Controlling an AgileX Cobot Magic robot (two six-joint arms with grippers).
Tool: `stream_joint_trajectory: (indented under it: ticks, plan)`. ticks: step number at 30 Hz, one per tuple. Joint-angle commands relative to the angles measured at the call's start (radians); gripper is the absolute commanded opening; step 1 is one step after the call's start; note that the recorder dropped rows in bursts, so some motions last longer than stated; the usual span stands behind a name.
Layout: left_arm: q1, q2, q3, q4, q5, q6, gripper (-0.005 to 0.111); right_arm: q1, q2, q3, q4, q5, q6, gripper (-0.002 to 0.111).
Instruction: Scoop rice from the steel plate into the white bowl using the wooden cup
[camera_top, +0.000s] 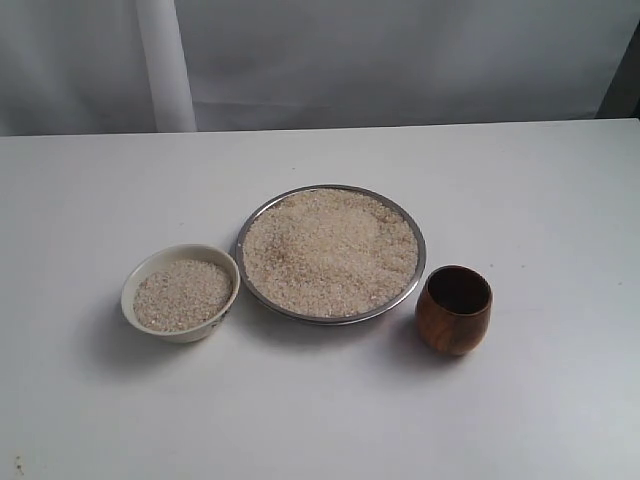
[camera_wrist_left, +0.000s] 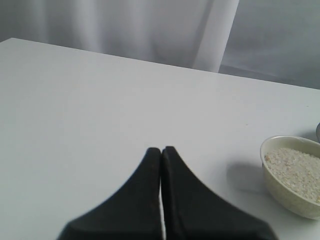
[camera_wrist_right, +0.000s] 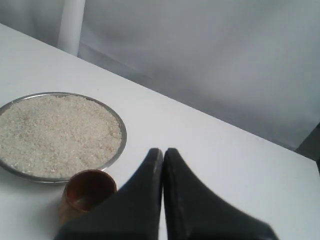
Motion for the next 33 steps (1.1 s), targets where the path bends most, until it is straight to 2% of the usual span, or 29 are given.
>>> stream_joint_trajectory:
  ticks: [1,5,11,17,28,33]
  plan:
    - [-0.005,-0.002,-0.004,-0.006,-0.006,-0.001,0.0,-0.005,0.194,-0.027,-0.003,-0.217,-0.001,0.0]
    - [-0.005,-0.002,-0.004,-0.006,-0.006,-0.001,0.0,-0.004,0.325,-0.027,-0.003,-0.418,0.068,0.0]
    - [-0.005,-0.002,-0.004,-0.006,-0.006,-0.001,0.0,-0.004,0.43,0.011,-0.009,-0.537,0.116,0.0]
    - [-0.005,-0.002,-0.004,-0.006,-0.006,-0.001,0.0,-0.004,0.462,0.181,0.008,-0.981,0.116,0.0]
    - [-0.005,-0.002,-0.004,-0.006,-0.006,-0.001,0.0,-0.004,0.67,0.204,-0.062,-1.061,0.106,0.0]
    - [-0.005,-0.002,-0.004,-0.006,-0.006,-0.001,0.0,-0.004,0.834,0.259,-0.062,-1.247,0.106,0.0]
